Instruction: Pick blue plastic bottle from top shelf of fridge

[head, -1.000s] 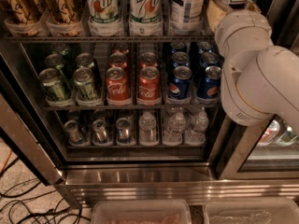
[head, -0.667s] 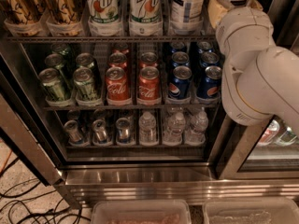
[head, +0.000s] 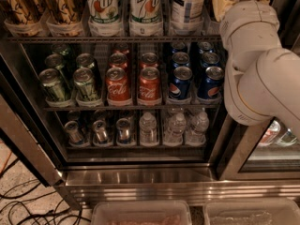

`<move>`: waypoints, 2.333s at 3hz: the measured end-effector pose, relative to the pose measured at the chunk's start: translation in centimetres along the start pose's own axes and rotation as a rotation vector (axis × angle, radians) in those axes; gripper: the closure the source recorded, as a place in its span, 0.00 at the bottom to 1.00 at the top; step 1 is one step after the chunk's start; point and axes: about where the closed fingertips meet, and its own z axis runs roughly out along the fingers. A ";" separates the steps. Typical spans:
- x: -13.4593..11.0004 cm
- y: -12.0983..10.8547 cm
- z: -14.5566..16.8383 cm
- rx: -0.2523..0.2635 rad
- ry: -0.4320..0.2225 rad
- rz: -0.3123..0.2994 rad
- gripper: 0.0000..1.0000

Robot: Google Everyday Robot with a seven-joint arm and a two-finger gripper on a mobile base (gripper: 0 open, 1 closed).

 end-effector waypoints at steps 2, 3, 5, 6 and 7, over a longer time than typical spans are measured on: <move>-1.8 0.4 -1.5 -0.021 -0.054 0.003 1.00; -1.6 1.4 -3.6 -0.078 -0.027 0.018 1.00; -0.9 2.4 -7.8 -0.205 0.015 0.037 1.00; -0.6 2.1 -9.4 -0.253 0.024 0.032 1.00; -0.1 1.8 -11.0 -0.315 0.042 0.014 1.00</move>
Offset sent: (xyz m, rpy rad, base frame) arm -0.0346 0.0104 0.0130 -0.0115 -0.0615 0.0477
